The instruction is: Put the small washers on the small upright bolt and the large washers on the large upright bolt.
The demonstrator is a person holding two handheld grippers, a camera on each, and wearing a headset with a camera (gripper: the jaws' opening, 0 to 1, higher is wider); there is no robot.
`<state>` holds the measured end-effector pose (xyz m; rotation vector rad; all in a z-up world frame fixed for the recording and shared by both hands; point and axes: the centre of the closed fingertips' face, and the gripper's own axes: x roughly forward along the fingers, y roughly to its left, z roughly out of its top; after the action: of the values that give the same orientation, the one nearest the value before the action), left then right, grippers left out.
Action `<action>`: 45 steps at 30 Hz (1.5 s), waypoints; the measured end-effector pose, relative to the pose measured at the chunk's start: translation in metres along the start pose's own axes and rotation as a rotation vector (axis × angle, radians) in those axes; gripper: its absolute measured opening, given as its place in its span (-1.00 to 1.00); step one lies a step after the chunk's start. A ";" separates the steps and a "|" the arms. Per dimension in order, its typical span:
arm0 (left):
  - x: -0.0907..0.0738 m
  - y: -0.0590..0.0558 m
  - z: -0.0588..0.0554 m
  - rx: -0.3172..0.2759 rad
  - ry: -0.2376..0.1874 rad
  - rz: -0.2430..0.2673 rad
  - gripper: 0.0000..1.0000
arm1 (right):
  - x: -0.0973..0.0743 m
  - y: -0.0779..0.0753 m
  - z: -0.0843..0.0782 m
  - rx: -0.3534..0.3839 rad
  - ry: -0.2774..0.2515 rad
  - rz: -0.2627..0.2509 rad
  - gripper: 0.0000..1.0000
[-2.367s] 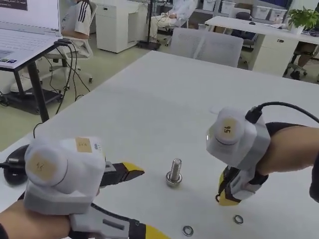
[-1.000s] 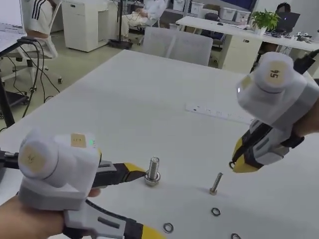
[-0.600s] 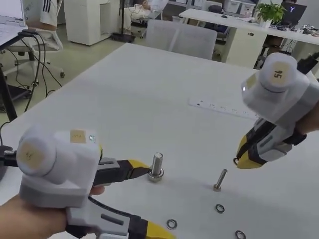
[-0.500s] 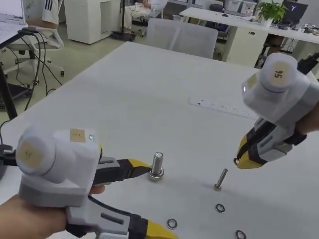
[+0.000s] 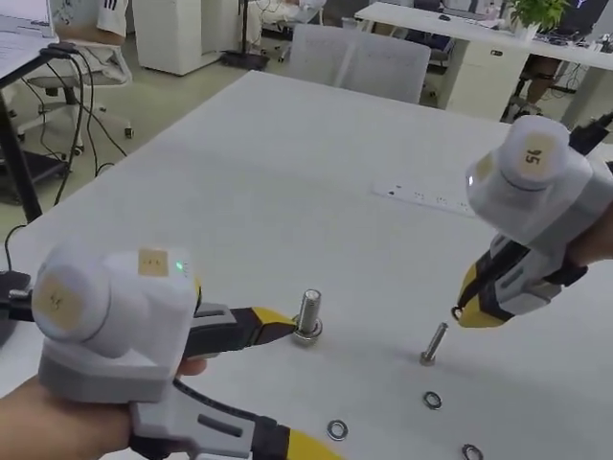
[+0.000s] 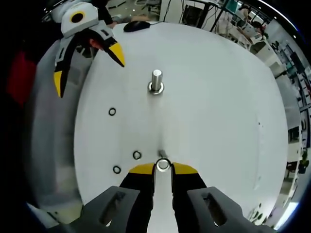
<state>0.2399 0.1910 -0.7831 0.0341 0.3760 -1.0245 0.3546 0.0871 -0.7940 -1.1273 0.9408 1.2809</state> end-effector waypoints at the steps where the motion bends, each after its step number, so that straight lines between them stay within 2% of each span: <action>1: 0.000 0.000 0.000 0.000 0.002 0.000 0.55 | 0.001 0.000 0.000 -0.004 0.001 -0.001 -0.72; 31: 0.000 0.002 -0.004 -0.014 0.015 0.010 0.54 | 0.025 -0.003 -0.002 -0.008 0.001 0.035 -0.72; 45: 0.000 0.001 -0.006 -0.015 0.019 0.014 0.54 | 0.050 0.000 -0.006 -0.012 0.019 0.049 -0.72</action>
<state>0.2394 0.1932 -0.7884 0.0328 0.4003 -1.0081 0.3594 0.0927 -0.8442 -1.1335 0.9811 1.3192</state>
